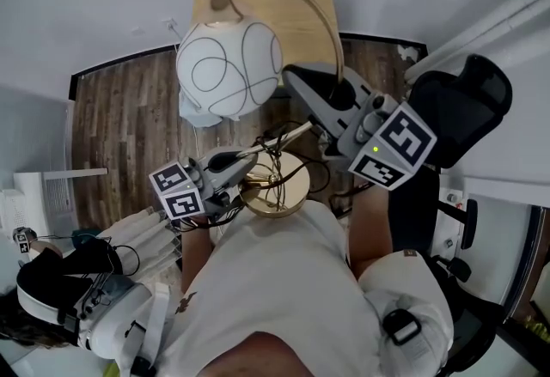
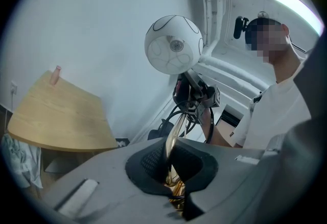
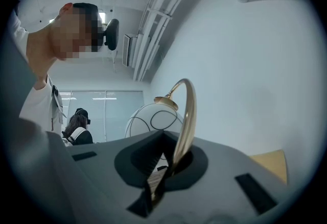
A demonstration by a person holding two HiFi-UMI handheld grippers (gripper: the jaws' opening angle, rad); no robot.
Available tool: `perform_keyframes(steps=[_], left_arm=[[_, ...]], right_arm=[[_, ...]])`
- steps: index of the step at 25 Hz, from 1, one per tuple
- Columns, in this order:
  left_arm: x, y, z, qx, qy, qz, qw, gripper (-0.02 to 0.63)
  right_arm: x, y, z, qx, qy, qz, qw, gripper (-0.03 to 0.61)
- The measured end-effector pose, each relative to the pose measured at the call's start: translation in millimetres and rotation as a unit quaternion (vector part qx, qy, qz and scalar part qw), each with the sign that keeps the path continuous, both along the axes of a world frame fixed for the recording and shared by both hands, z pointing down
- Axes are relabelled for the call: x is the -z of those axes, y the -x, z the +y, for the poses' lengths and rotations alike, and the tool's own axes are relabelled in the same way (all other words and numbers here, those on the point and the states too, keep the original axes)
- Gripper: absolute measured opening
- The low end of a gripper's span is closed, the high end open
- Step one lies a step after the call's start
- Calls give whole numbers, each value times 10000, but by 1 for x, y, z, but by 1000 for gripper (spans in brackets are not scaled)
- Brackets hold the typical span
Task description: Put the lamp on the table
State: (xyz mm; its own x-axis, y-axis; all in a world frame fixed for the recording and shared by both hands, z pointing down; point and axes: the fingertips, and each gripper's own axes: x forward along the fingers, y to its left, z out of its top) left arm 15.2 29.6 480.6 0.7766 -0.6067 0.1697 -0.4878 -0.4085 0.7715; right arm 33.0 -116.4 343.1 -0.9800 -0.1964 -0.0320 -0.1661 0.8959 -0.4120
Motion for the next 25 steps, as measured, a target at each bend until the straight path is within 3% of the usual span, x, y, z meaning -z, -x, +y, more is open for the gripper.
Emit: perform_keyframes(steps=[7,19,25], left_arm=[[-25,31,-39,-118,20,47,9999,0],[-17,33,-44,-395,-217,24,9990,0],[-47,86,-90,-485,-132,51,9987,0]], right_arm=[[-26,29,-39,-108,46,40,9999,-2],[-11,23,-34,-337,-161,142,9992,-2],[-44,75,-82,-433,-44,271,9987,-2]])
